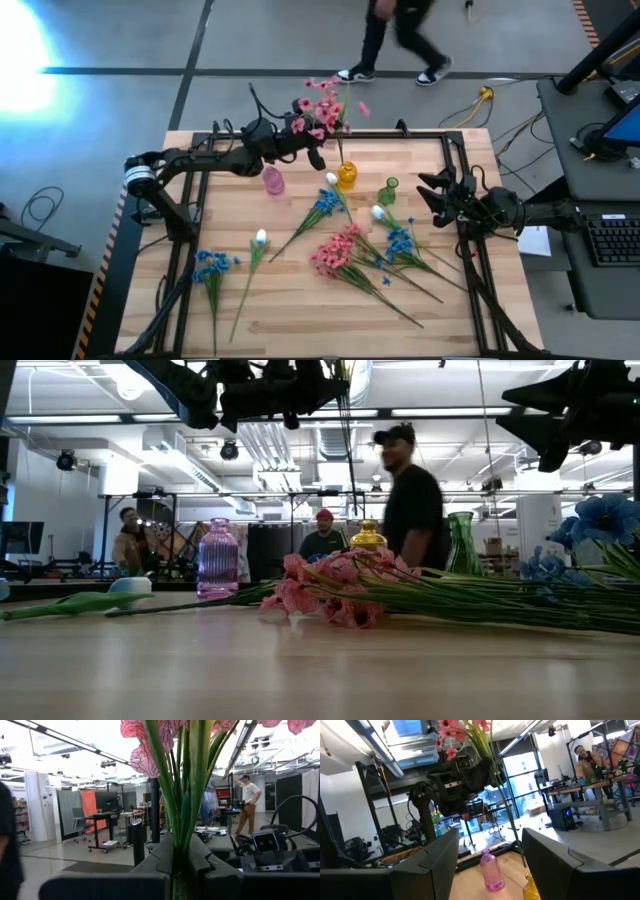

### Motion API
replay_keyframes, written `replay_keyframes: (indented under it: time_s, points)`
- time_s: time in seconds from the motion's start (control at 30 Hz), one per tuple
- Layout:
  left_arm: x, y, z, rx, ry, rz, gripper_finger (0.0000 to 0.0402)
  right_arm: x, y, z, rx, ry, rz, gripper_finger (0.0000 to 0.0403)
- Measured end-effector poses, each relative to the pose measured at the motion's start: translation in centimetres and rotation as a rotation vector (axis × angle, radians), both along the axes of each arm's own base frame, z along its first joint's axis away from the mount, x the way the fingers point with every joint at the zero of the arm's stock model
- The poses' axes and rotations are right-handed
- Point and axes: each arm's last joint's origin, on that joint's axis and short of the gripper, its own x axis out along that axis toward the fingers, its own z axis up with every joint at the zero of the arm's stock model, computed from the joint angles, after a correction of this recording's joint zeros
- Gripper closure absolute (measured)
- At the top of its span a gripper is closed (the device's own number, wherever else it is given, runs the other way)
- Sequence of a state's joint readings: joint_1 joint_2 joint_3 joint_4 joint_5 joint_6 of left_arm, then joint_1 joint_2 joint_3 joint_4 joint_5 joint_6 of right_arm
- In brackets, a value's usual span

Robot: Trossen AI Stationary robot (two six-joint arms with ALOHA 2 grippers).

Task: Sort flowers into vase by color
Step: Put the left pink flowers into the yellow vase

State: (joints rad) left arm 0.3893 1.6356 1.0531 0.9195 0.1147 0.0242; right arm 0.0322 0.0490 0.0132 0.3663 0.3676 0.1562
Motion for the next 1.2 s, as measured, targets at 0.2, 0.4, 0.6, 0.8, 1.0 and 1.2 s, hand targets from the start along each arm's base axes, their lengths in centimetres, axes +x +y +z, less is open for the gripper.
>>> replay_keyframes:
  time_s: [0.2, 0.4, 0.6, 0.8, 1.0, 1.2]
  points:
    - [0.0, 0.0, 0.1, -0.012, -0.016, -0.006, 0.0401, 0.0, 0.0, 0.0, 0.012, -0.003, 0.004, 0.0193]
    - [0.0, 0.0, 0.0, -0.084, -0.022, 0.006, 0.0401, 0.0, 0.0, 0.0, 0.015, -0.003, 0.005, 0.0193]
    - [-0.2, 0.3, 0.3, -0.147, -0.091, 0.099, 0.0401, 0.0, 0.0, 0.0, 0.017, -0.002, 0.006, 0.0193]
    - [-0.2, 0.3, 0.2, -0.188, -0.094, 0.116, 0.0401, 0.0, 0.0, 0.0, 0.015, 0.0, 0.005, 0.0193]
    - [0.2, -0.7, 0.2, -0.196, -0.096, 0.082, 0.0401, 0.0, 0.0, 0.0, 0.015, 0.0, 0.005, 0.0193]
    - [1.0, -1.8, 0.6, -0.192, -0.054, 0.055, 0.0401, 0.0, 0.0, 0.0, 0.017, -0.001, 0.005, 0.0193]
